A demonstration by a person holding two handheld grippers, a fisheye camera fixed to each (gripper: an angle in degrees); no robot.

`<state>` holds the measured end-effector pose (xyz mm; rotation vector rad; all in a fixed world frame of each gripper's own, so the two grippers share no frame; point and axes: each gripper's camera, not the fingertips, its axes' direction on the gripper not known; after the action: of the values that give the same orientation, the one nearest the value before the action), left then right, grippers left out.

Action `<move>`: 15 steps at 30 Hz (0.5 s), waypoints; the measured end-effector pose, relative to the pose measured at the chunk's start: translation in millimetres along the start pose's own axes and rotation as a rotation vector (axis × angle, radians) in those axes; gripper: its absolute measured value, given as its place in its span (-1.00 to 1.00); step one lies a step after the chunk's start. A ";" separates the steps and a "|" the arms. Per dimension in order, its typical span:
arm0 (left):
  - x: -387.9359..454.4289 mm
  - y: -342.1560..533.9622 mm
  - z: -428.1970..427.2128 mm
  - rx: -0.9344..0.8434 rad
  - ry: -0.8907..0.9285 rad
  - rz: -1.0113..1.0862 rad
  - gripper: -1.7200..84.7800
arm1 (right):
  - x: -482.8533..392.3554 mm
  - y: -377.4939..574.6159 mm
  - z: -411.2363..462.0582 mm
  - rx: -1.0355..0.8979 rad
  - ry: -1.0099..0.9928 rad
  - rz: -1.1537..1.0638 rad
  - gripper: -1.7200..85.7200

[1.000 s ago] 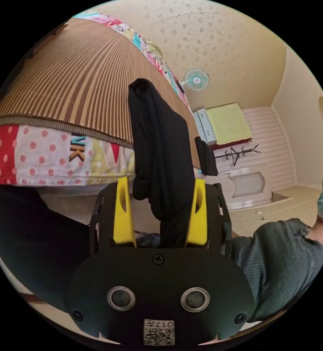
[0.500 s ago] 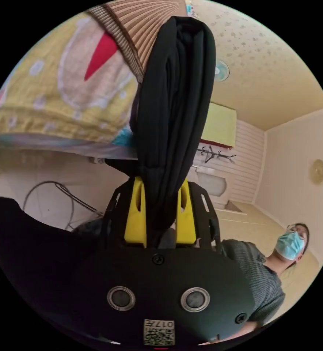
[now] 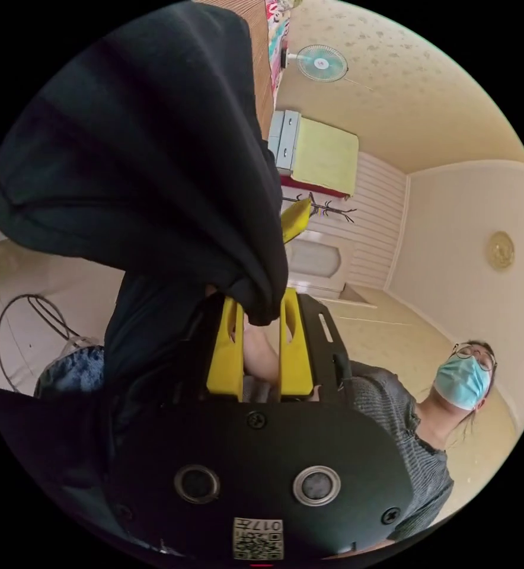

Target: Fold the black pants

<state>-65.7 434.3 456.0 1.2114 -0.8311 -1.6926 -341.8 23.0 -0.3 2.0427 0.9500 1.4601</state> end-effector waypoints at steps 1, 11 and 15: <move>3.2 0.3 -3.4 -0.004 0.006 0.014 -0.74 | -7.8 -0.3 -3.5 0.006 -0.013 -0.019 -0.39; 38.9 66.1 -78.0 0.117 0.046 0.118 -0.76 | -159.3 -70.4 -94.9 0.160 -0.253 -0.493 -0.50; 26.7 87.0 -107.6 0.246 0.033 0.064 -0.76 | -269.1 -103.9 -182.1 0.244 -0.156 -0.773 -0.53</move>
<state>56.0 371.9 489.8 1.3576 -1.0705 -1.5475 -595.5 -115.9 -181.2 1.6005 1.6617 0.7868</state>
